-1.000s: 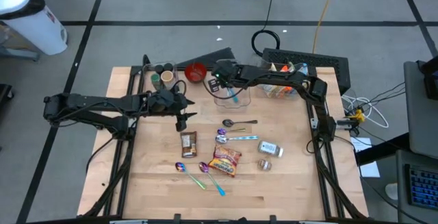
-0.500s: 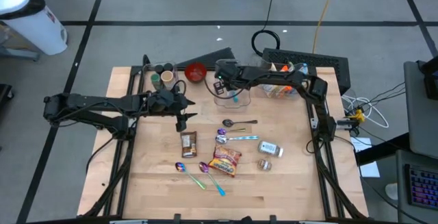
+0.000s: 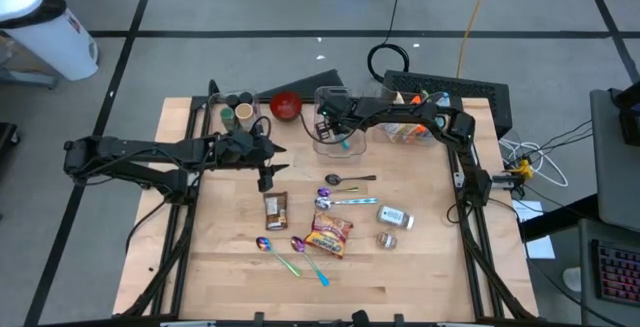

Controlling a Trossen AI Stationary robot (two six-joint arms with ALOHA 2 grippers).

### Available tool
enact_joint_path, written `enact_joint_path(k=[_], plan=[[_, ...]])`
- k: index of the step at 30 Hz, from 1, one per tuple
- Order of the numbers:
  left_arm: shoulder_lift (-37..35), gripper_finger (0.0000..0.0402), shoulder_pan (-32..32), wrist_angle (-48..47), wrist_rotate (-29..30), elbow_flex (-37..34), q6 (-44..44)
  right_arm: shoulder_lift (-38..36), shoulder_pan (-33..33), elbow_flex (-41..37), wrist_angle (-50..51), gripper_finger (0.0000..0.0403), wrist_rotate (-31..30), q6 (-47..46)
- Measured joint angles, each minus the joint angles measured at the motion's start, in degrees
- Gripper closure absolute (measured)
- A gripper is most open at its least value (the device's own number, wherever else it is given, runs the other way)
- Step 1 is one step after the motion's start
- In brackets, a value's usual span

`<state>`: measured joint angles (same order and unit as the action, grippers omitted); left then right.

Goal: Pick & Place Food Item
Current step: Put the top blue patterned spoon into the middle transparent bin, then put the blue patterned spoon into the middle transparent bin

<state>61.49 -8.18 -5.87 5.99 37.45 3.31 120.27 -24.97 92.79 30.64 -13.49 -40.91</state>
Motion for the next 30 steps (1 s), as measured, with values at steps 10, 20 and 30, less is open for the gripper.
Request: enact_joint_path(k=[10, 20, 30], plan=[[0.0, 0.0176, -0.2, 0.1, 0.1, 0.0, 0.7, 2.0, -0.2, 0.2, -1.1, 0.0389, -0.4, 1.1], [0.0, 0.0176, -0.4, 0.0, 0.1, 0.0, 0.7, 1.7, -0.1, 0.1, -1.5, 0.0355, 0.2, 3.8], [0.0, 0.0176, -0.4, 0.0, 0.1, 0.0, 0.7, -0.2, -0.1, 0.2, -2.3, 0.03, 1.4, 4.0]])
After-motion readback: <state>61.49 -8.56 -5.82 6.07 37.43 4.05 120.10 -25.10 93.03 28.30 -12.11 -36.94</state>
